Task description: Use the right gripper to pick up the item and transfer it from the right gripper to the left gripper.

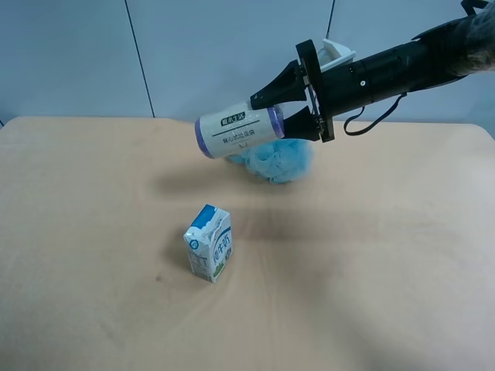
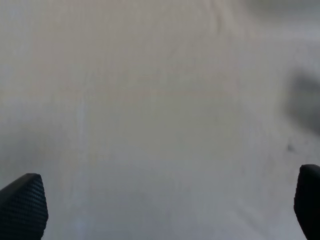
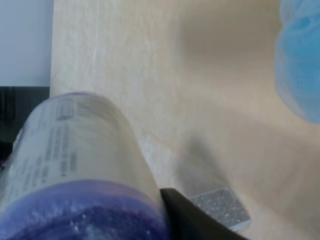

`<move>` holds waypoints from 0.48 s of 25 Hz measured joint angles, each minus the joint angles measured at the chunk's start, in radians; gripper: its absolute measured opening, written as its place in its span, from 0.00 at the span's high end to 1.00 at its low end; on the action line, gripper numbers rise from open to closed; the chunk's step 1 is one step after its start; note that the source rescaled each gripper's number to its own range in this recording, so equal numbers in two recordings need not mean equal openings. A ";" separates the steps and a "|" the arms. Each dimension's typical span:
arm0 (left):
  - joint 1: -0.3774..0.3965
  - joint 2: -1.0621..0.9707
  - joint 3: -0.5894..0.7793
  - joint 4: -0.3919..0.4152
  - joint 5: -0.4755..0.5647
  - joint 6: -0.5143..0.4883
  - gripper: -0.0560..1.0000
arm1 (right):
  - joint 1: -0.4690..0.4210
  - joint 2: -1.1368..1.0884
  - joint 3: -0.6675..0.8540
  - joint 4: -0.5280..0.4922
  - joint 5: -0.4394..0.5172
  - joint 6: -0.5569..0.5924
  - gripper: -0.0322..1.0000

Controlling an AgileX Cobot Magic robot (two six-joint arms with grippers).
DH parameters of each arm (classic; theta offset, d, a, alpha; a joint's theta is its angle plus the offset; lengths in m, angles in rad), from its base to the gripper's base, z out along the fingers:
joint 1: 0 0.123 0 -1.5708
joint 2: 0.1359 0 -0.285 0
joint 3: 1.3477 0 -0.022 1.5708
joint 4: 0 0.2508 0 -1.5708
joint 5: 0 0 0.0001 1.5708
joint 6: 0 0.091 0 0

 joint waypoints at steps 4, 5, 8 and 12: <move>0.000 0.044 -0.001 -0.101 -0.070 0.057 0.00 | 0.034 0.000 0.000 0.000 -0.004 -0.023 0.97; 0.000 0.061 -0.001 -0.143 -0.078 0.088 0.00 | 0.042 0.000 0.000 0.000 -0.004 -0.027 0.97; 0.000 0.124 -0.001 -0.272 -0.117 0.195 0.00 | 0.057 0.000 0.000 0.000 -0.002 -0.028 0.97; 0.000 0.249 -0.001 -0.476 -0.156 0.384 0.00 | 0.058 0.000 0.000 0.000 -0.002 -0.028 0.97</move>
